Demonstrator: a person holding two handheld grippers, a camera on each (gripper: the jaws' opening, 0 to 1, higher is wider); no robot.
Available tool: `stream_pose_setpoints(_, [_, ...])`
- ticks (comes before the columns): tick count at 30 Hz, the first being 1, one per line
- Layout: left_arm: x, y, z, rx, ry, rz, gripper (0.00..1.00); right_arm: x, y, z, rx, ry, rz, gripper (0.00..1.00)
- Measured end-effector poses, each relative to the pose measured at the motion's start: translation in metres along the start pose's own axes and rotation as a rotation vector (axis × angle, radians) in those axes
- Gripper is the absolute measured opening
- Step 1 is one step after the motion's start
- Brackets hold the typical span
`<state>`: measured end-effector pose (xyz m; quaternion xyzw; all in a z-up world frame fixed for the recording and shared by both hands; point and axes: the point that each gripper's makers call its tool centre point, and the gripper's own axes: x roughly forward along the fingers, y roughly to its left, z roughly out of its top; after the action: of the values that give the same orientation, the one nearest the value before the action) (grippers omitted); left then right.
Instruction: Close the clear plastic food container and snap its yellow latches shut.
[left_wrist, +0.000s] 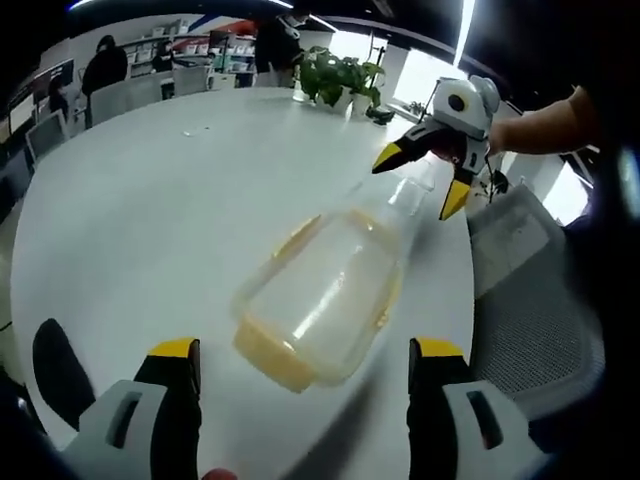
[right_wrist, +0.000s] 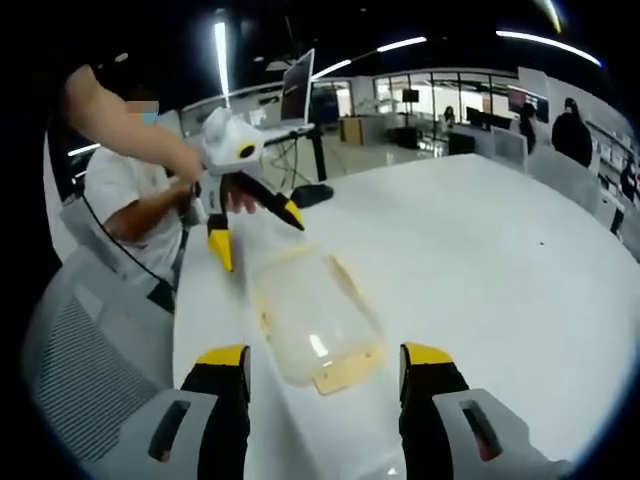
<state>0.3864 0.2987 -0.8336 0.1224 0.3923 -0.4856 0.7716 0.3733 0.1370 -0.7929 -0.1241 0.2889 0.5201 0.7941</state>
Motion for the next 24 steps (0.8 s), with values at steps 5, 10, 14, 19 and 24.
stream_pose_setpoints(5, [0.003, 0.002, -0.004, 0.057, 0.043, -0.013, 0.86, 0.004, -0.002, -0.004, -0.013, 0.029, 0.008, 0.6])
stream_pose_setpoints(10, [0.008, -0.001, -0.006, 0.122, 0.083, -0.032, 0.84, 0.007, -0.003, -0.008, -0.026, 0.049, 0.015, 0.6])
stream_pose_setpoints(14, [0.01, 0.0, -0.009, 0.184, 0.118, -0.042, 0.82, 0.01, -0.003, -0.009, -0.045, 0.074, 0.023, 0.6])
stream_pose_setpoints(19, [0.011, 0.001, -0.008, 0.226, 0.145, -0.054, 0.82, 0.015, -0.005, -0.009, -0.064, 0.089, 0.034, 0.6])
stream_pose_setpoints(24, [0.009, 0.007, -0.01, 0.266, 0.172, -0.055, 0.81, 0.017, -0.007, -0.009, -0.07, 0.092, 0.036, 0.6])
